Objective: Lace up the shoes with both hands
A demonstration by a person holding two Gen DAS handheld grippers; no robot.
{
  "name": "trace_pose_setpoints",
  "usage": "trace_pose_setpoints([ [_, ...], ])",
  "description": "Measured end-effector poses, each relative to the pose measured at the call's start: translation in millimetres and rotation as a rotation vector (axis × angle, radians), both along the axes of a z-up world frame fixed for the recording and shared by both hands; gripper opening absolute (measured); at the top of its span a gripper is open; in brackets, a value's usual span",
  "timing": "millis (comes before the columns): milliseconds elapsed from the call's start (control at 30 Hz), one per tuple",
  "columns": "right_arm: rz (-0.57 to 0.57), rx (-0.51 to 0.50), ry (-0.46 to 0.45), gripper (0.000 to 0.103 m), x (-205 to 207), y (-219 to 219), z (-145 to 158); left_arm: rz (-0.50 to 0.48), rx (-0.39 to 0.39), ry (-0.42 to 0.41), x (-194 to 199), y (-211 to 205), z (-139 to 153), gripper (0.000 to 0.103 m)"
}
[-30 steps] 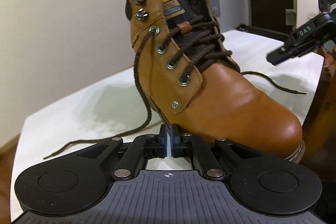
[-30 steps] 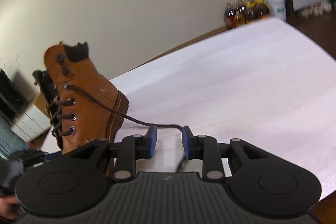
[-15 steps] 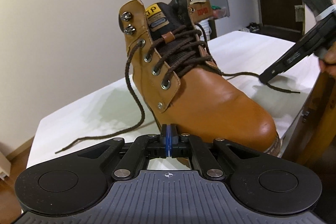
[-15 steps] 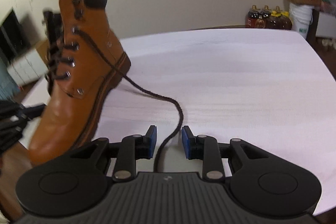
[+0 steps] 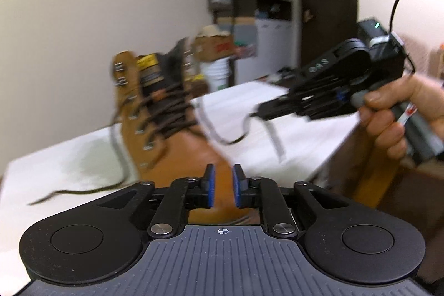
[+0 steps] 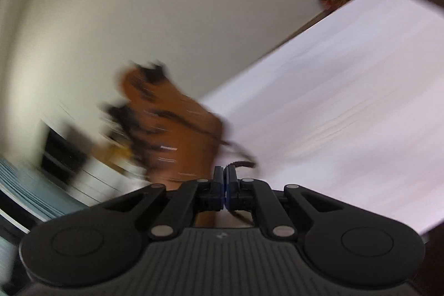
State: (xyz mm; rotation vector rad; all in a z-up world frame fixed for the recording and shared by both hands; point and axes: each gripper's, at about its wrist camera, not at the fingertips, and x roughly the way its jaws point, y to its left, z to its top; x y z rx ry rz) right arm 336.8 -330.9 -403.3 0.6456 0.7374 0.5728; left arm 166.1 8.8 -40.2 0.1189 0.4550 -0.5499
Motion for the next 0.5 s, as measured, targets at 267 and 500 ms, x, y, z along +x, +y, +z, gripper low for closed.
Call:
trace_pose_setpoints([
  [267, 0.066, 0.171, 0.011, 0.002, -4.6, 20.2, 1.0, -0.036, -0.135, 0.041, 20.0, -14.0, 0.7, 0.018],
  [500, 0.073, 0.239, 0.036, 0.002, -3.1, 25.6, -8.1, -0.065, -0.074, 0.100, 34.2, -22.7, -11.8, 0.003],
])
